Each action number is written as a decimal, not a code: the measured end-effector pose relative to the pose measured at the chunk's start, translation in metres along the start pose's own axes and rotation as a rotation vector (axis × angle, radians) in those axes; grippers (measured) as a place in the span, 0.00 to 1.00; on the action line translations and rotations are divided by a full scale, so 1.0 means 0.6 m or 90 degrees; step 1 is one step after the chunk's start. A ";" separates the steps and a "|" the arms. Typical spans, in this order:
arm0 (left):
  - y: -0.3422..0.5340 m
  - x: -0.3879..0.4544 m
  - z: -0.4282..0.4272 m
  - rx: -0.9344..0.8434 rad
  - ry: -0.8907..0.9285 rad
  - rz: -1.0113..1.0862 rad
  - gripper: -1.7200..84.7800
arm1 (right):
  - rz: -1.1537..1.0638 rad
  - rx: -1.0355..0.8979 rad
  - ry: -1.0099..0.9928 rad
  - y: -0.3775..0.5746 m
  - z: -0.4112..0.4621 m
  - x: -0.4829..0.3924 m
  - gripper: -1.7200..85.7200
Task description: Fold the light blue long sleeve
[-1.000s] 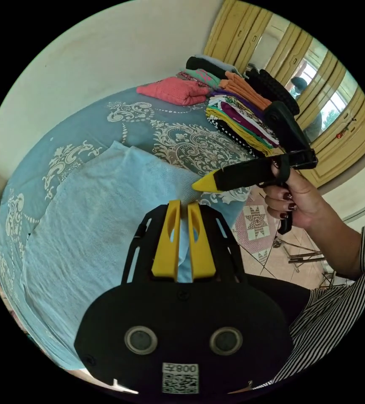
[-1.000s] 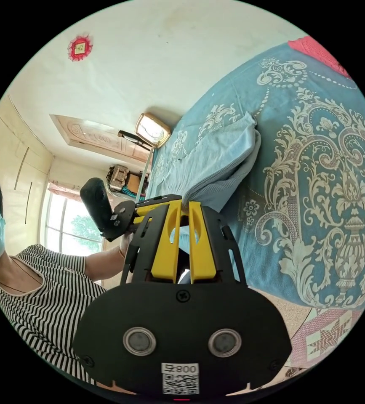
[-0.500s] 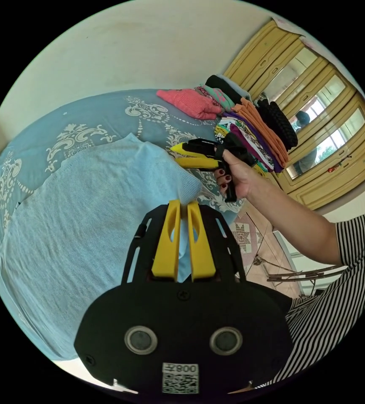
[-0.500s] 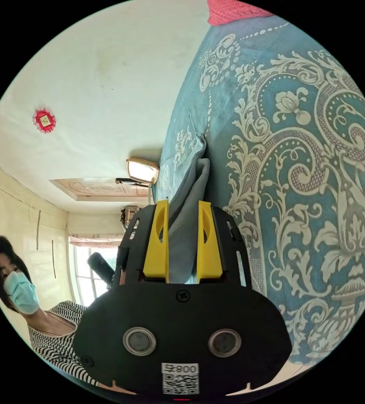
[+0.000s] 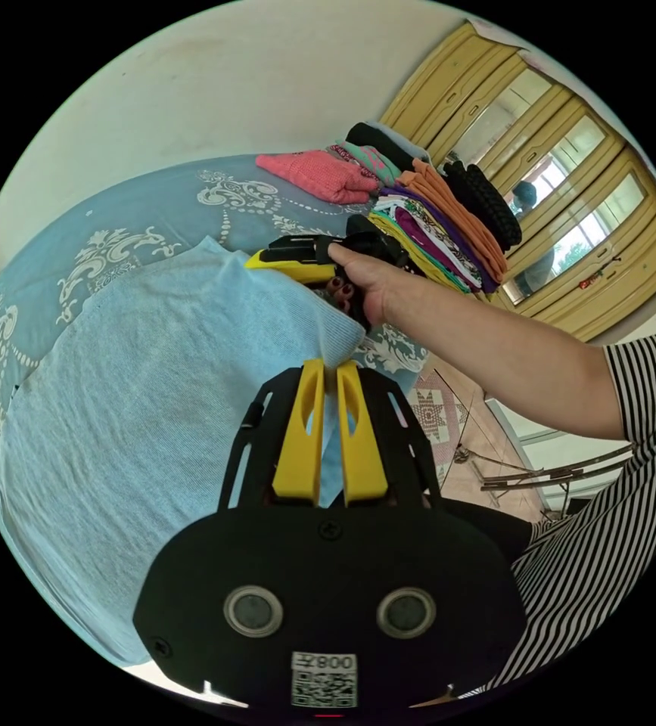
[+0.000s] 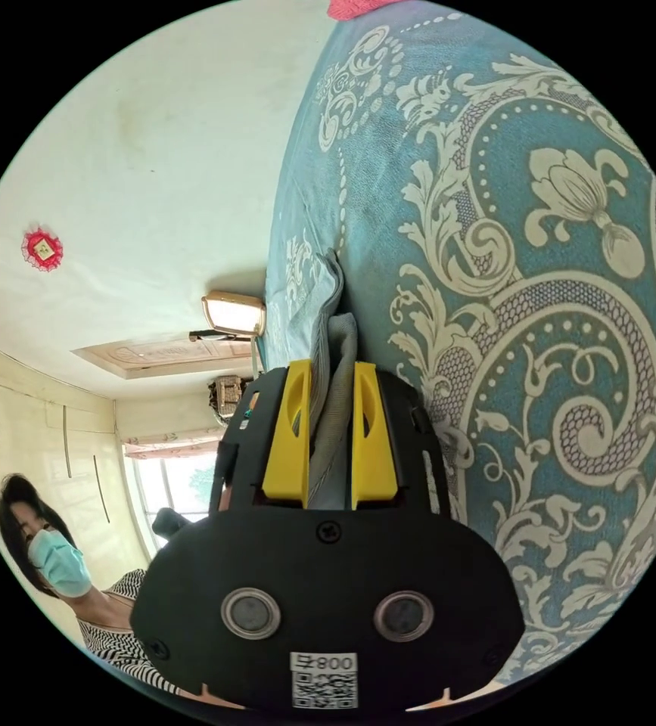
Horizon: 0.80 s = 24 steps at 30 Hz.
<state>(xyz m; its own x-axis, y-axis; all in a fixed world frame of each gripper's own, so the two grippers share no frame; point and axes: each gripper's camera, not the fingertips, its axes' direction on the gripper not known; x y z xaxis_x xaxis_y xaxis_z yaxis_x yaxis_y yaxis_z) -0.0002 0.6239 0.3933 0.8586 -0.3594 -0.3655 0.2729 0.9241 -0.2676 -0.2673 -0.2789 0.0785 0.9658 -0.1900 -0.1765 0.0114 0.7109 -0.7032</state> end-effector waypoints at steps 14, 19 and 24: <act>0.180 -0.083 -0.123 0.073 0.014 -0.032 0.05 | -0.114 0.017 -0.047 0.042 0.111 -0.156 0.05; 0.310 -0.158 -0.225 0.162 0.018 -0.102 0.05 | -0.184 -0.006 -0.078 0.067 0.211 -0.266 0.05; 0.450 -0.238 -0.315 0.235 0.015 -0.181 0.05 | -0.253 -0.048 -0.086 0.094 0.337 -0.370 0.05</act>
<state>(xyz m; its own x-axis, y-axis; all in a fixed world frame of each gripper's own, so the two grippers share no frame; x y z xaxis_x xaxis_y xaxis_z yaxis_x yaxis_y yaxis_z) -0.1314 0.9000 0.2046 0.7179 -0.6044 -0.3454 0.6360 0.7712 -0.0273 -0.4289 -0.0597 0.2172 0.9156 -0.3448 0.2068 0.3752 0.5479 -0.7477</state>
